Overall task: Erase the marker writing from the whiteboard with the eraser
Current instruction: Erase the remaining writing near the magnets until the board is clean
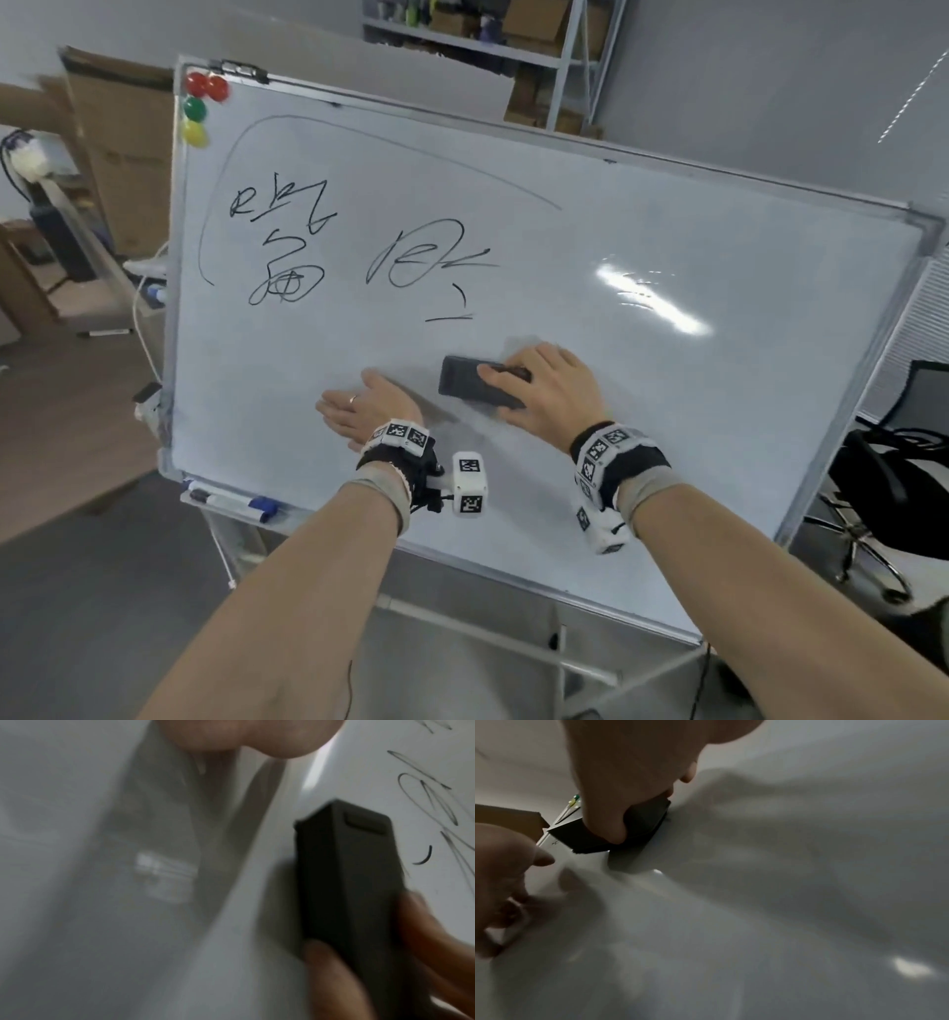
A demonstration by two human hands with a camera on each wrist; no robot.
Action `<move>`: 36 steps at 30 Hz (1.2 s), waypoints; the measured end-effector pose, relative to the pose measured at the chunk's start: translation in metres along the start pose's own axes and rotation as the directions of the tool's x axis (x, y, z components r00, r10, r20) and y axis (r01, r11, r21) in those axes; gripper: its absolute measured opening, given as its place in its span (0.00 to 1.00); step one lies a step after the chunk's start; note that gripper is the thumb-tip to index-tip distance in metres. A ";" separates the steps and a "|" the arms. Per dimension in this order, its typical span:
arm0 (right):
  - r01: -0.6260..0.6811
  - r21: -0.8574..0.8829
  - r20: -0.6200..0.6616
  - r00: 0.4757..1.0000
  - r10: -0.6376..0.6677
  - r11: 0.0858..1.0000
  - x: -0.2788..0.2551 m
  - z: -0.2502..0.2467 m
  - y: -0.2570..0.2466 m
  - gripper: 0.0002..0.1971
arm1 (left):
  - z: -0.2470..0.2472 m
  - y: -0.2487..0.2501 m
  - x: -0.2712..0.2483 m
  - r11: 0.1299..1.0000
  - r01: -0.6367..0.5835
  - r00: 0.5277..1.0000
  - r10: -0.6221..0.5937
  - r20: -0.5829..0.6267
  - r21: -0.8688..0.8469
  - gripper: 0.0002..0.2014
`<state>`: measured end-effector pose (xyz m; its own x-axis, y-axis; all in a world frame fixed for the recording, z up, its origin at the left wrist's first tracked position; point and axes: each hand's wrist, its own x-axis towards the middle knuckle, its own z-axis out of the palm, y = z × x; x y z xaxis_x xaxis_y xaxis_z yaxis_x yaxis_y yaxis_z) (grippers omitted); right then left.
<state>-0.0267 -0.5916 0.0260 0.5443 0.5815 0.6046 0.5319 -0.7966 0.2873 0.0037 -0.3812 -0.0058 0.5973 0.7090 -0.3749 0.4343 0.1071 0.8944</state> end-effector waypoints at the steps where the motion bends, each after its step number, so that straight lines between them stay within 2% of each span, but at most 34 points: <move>1: -0.077 -0.030 -0.029 0.997 0.076 0.997 0.006 -0.009 0.012 0.20 | 0.000 0.000 0.001 1.000 -0.009 1.000 0.009 0.017 0.003 0.35; 3: -0.308 -0.039 -0.139 0.944 0.300 0.951 0.019 -0.025 0.036 0.20 | 0.001 -0.001 0.002 1.000 -0.011 0.999 0.012 0.035 -0.015 0.34; 4: -0.382 -0.023 -0.180 0.911 0.372 0.924 0.022 -0.033 0.044 0.20 | 0.000 -0.002 0.001 1.000 -0.013 0.999 0.014 0.034 -0.019 0.34; 5: -0.409 -0.013 -0.204 0.894 0.399 0.912 0.024 -0.038 0.048 0.20 | -0.001 -0.002 0.000 1.000 -0.018 0.999 0.018 0.029 -0.017 0.35; 10: -0.381 0.023 -0.257 0.891 0.373 0.924 0.024 -0.036 0.025 0.19 | -0.009 -0.003 -0.004 1.000 -0.012 1.000 0.012 0.018 0.012 0.36; 12: -0.334 0.022 -0.169 0.928 0.333 0.942 0.023 -0.030 0.007 0.21 | -0.015 -0.003 0.002 1.000 -0.007 1.000 0.007 -0.002 0.014 0.36; 14: -0.212 0.026 -0.014 0.977 0.213 0.977 0.007 -0.020 -0.009 0.23 | -0.019 -0.002 0.008 1.000 0.001 1.000 -0.002 0.024 0.022 0.35; 15: -0.164 0.036 0.053 0.985 0.162 0.986 -0.007 -0.015 -0.016 0.24 | -0.021 -0.001 0.010 1.000 0.006 0.999 -0.008 0.051 0.031 0.35; 17: -0.142 0.061 0.130 0.983 0.133 0.988 -0.035 -0.007 -0.025 0.25 | -0.024 -0.002 0.013 0.999 0.017 0.994 -0.021 0.103 0.047 0.35; 20: -0.181 0.052 0.149 0.974 0.172 0.982 -0.049 -0.007 -0.028 0.25 | -0.025 -0.005 0.009 0.998 0.029 0.991 -0.036 0.129 0.058 0.35; 23: -0.225 -0.023 0.077 0.971 0.226 0.974 -0.033 -0.021 -0.015 0.26 | -0.023 0.000 -0.002 0.998 0.035 0.989 -0.041 0.145 0.047 0.35; 25: -0.352 -0.044 -0.025 0.936 0.351 0.935 -0.019 -0.032 -0.004 0.25 | -0.023 0.002 -0.003 0.998 0.022 0.989 -0.029 0.145 0.051 0.36; 27: -0.426 -0.036 -0.095 0.902 0.422 0.904 -0.008 -0.038 0.001 0.24 | -0.027 0.001 0.001 0.998 0.026 0.991 -0.033 0.128 0.056 0.36; 32: -0.429 -0.006 -0.126 0.896 0.425 0.903 0.020 -0.035 -0.003 0.24 | -0.040 0.008 0.015 0.999 0.029 0.993 -0.033 0.111 0.042 0.35; 34: -0.480 0.004 -0.173 0.864 0.473 0.877 0.036 -0.037 0.000 0.24 | -0.046 0.015 0.019 0.999 0.022 0.995 -0.026 0.094 0.044 0.35; 36: -0.559 0.017 -0.218 0.807 0.549 0.829 0.053 -0.043 0.013 0.25 | -0.047 0.023 0.024 0.998 -0.023 0.996 0.017 0.087 0.065 0.33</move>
<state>-0.0188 -0.5783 0.0943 0.5898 -0.0036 0.8076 0.1476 -0.9827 -0.1122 -0.0036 -0.3287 0.0174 0.6609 0.6477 -0.3792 0.4635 0.0452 0.8849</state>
